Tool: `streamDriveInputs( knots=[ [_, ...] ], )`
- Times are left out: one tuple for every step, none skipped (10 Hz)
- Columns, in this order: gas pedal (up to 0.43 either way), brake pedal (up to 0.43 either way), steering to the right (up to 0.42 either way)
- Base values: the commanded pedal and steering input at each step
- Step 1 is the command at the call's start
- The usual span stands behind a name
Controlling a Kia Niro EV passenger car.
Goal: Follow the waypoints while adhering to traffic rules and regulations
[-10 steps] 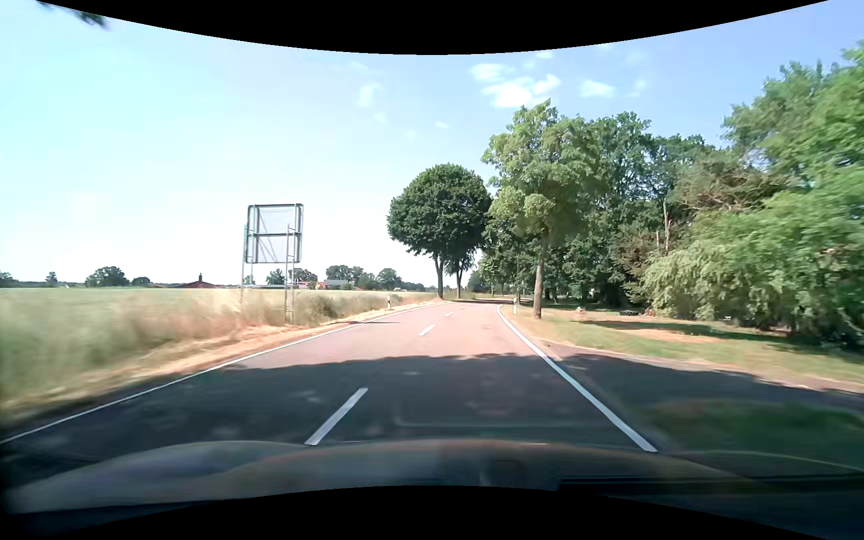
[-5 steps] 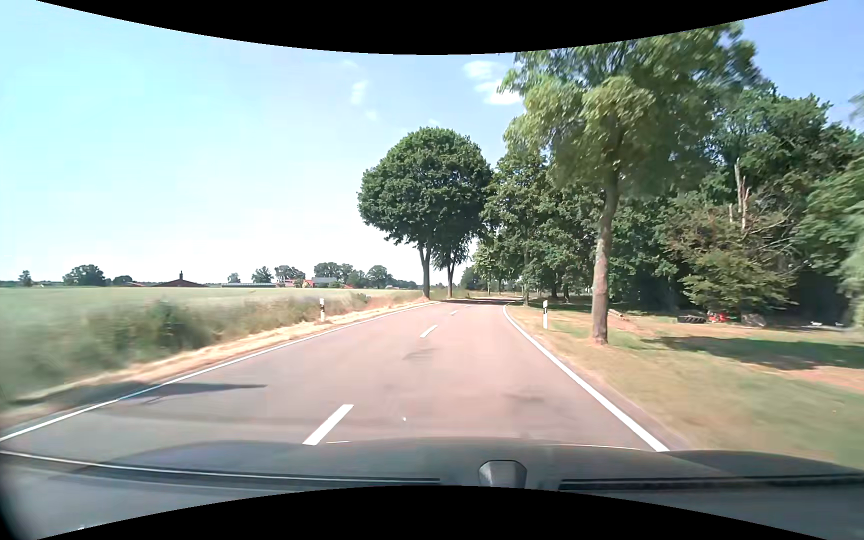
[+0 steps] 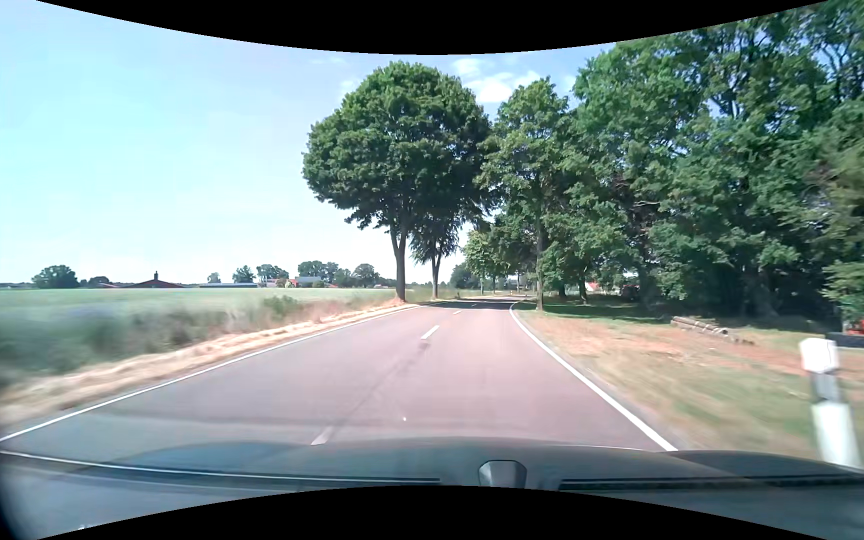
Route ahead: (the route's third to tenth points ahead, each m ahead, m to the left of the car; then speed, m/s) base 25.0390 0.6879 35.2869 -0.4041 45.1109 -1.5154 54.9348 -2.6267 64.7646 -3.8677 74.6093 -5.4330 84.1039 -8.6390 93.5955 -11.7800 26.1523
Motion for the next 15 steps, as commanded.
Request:
streamDriveInputs(
  knots=[
    [0.37,0.006,0.021],
    [0.37,0.006,0.024],
    [0.37,0.006,0.026],
    [0.378,0.006,0.027],
    [0.378,0.006,0.028],
    [0.39,0.006,0.028],
    [0.39,0.006,0.03],
    [0.39,0.006,0.031],
    [0.398,0.006,0.031],
    [0.398,0.006,0.03],
    [0.398,0.006,0.029],
    [0.398,0.006,0.028],
    [0.398,0.006,0.028],
    [0.398,0.006,0.027],
    [0.398,0.006,0.027]
  ],
)
